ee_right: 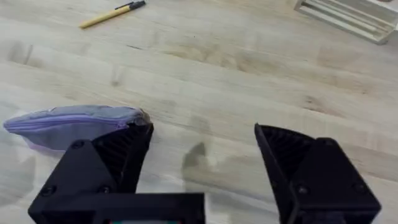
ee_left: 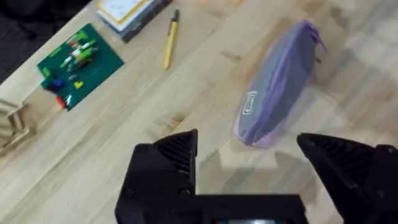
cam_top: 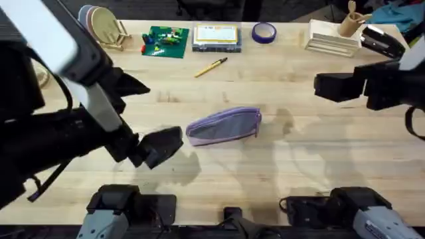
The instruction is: Unzip the bag, pick up the pens from the table one at a time and place them inside, then zip the bag closed.
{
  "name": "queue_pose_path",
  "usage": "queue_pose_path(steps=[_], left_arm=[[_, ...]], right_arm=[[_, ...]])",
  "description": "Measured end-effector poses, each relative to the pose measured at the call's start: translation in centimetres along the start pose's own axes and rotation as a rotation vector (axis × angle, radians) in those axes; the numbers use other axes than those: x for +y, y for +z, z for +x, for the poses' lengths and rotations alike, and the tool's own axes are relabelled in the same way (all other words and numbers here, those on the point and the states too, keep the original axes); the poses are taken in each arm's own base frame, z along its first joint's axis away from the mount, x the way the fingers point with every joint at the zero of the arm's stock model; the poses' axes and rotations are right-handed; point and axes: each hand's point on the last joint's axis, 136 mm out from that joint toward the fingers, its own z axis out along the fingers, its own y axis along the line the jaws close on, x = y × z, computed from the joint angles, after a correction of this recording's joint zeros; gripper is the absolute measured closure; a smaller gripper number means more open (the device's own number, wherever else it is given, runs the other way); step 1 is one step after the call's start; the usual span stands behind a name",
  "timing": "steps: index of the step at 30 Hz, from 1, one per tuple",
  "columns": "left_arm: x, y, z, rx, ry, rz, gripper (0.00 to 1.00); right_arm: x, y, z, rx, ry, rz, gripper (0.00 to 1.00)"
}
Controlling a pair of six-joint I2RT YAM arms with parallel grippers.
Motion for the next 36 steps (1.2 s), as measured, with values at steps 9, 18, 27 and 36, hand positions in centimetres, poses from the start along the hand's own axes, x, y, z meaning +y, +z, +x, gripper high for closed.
queue_pose_path(steps=[9,18,27,36], left_arm=[[-0.5,0.0,-0.1,-0.012,0.091,0.027,0.007],[-0.6,0.0,-0.1,-0.011,0.105,0.030,0.007],[-0.7,0.1,0.2,-0.005,0.154,0.036,0.007],[-0.4,2.5,1.7,-0.010,0.210,0.049,0.008]], right_arm=[[0.2,0.0,1.5,0.059,0.009,-0.007,0.004],[2.1,-0.2,1.5,0.059,0.015,-0.120,0.004],[4.5,-0.7,2.1,0.080,0.035,-0.258,0.004],[5.0,-0.8,2.2,0.094,0.127,-0.281,0.004]])
